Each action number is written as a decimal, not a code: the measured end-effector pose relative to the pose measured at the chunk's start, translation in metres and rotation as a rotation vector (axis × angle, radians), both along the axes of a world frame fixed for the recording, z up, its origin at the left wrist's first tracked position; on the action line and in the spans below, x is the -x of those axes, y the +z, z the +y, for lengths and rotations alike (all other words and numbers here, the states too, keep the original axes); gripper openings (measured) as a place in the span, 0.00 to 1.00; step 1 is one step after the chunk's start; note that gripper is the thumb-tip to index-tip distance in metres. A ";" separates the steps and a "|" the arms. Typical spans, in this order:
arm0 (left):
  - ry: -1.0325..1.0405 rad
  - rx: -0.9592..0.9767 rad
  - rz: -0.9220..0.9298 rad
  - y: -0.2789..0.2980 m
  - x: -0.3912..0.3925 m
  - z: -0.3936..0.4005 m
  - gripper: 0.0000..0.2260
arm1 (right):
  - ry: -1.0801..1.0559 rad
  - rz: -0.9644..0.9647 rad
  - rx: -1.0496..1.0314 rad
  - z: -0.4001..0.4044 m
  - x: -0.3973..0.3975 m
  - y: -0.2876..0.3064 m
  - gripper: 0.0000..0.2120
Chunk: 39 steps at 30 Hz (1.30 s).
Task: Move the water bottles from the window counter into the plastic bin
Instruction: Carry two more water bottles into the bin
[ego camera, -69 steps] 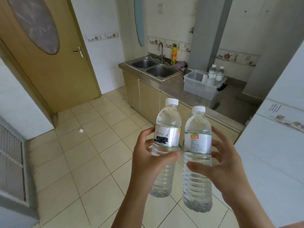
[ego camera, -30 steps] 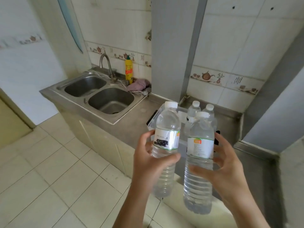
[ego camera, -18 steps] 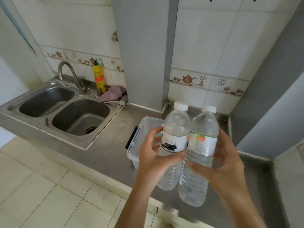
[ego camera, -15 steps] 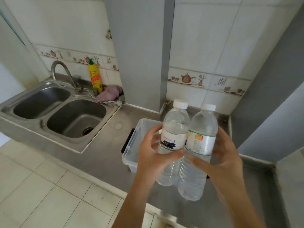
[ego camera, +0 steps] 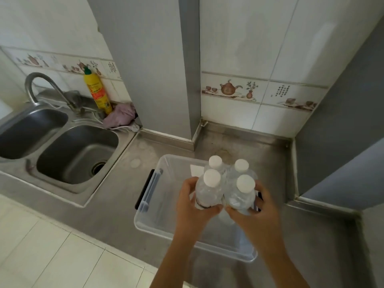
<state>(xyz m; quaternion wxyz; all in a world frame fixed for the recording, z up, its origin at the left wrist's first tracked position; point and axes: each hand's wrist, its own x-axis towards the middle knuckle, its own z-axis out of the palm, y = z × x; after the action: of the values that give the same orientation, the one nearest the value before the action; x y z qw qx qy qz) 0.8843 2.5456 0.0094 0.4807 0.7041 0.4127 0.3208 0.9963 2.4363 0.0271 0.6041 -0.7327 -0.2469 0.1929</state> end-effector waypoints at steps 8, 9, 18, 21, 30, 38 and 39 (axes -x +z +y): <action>-0.060 0.116 0.114 -0.022 -0.016 0.004 0.34 | -0.026 0.017 0.075 -0.002 -0.006 -0.023 0.32; -0.052 0.114 0.123 -0.024 -0.017 0.004 0.34 | -0.025 0.021 0.081 -0.002 -0.007 -0.024 0.31; -0.112 0.115 0.221 -0.031 -0.016 0.012 0.36 | 0.036 -0.036 0.174 -0.001 -0.009 -0.018 0.30; -0.159 0.124 0.276 -0.024 -0.015 0.015 0.35 | 0.059 -0.078 0.234 -0.002 -0.007 -0.010 0.26; -0.243 -0.032 0.208 0.022 -0.003 0.013 0.28 | 0.109 -0.289 0.506 -0.019 0.000 0.023 0.26; -0.382 -0.814 0.335 0.076 0.023 0.007 0.19 | -0.123 -0.666 0.607 -0.042 0.039 0.046 0.19; -0.397 -0.853 0.350 0.080 0.026 0.005 0.19 | -0.153 -0.698 0.631 -0.046 0.046 0.051 0.20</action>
<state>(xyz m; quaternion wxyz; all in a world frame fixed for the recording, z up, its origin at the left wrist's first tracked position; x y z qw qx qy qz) 0.8580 2.5506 0.0890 0.1252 0.9461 0.1774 0.2406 0.9499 2.3905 0.0777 0.2453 -0.9176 -0.3097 -0.0444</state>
